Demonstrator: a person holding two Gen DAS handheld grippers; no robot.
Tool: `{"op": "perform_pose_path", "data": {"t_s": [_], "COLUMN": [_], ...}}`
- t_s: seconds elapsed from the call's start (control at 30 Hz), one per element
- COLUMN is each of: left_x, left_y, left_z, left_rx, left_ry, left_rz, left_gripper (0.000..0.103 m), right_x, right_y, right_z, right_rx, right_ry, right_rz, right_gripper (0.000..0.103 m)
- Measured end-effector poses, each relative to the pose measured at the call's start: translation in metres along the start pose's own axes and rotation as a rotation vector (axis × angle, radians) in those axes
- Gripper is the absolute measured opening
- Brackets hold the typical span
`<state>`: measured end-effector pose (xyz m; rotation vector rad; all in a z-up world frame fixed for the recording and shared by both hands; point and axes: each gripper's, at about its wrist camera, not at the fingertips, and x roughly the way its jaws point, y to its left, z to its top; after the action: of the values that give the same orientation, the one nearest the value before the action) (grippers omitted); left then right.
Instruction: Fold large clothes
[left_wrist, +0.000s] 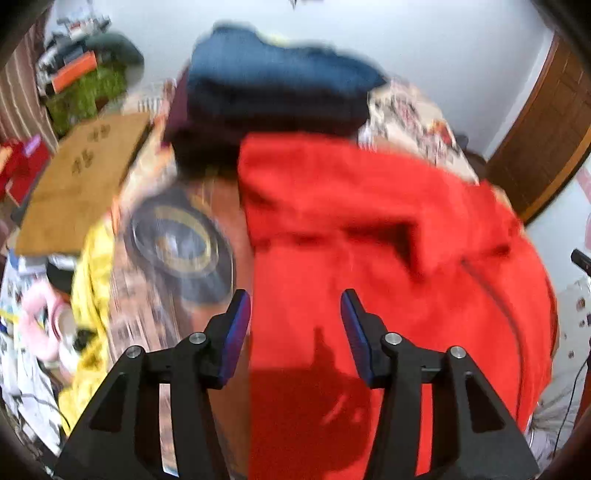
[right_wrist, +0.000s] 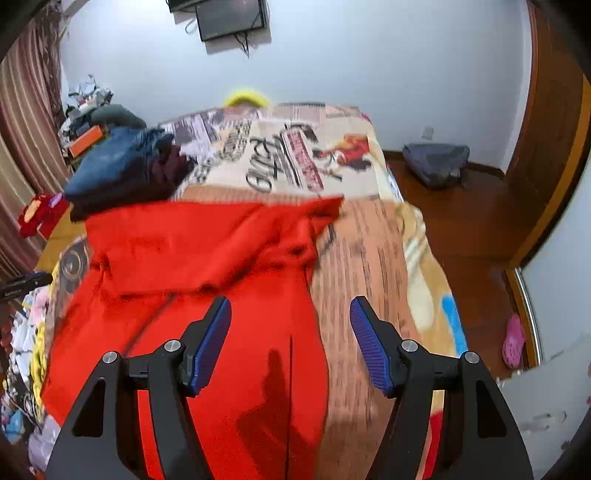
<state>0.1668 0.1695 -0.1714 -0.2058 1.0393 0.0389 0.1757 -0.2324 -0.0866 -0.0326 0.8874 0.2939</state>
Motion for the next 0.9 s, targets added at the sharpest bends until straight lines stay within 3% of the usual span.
{"op": "perform_pose_path", "data": {"t_s": [0.13,0.43,0.6,0.77,0.83,0.9], "left_x": [0.022,0.038,0.038,0.035,0.034,0.032], "left_y": [0.019,0.041,0.031,0.018,0.013,0.006], "left_z": [-0.032,-0.083,-0.094,-0.099,-0.097,-0.092], "left_rx": [-0.047,-0.201,-0.186,-0.182,-0.169,-0.151], "left_ry": [0.134,0.241,0.217,0.193,0.177,0.159], "left_rz": [-0.023,-0.232,-0.211,-0.254,-0.297,-0.308], "left_gripper": [0.050,0.050,0.051,0.051,0.046,0.032], "right_x": [0.001,0.024,0.021,0.024,0.025,0.026], "right_y": [-0.006,-0.018,-0.017,-0.002,0.006,0.012], "right_z": [-0.023,-0.070,-0.077,-0.082,-0.082,-0.081], "right_rx": [0.027,0.177,0.191,0.166,0.132,0.128], "right_ry": [0.045,0.137,0.130,0.147,0.159,0.162], "right_rz": [-0.010,0.027,0.035,0.064,0.063,0.079], "right_gripper": [0.063,0.063,0.067,0.067,0.063,0.053]}}
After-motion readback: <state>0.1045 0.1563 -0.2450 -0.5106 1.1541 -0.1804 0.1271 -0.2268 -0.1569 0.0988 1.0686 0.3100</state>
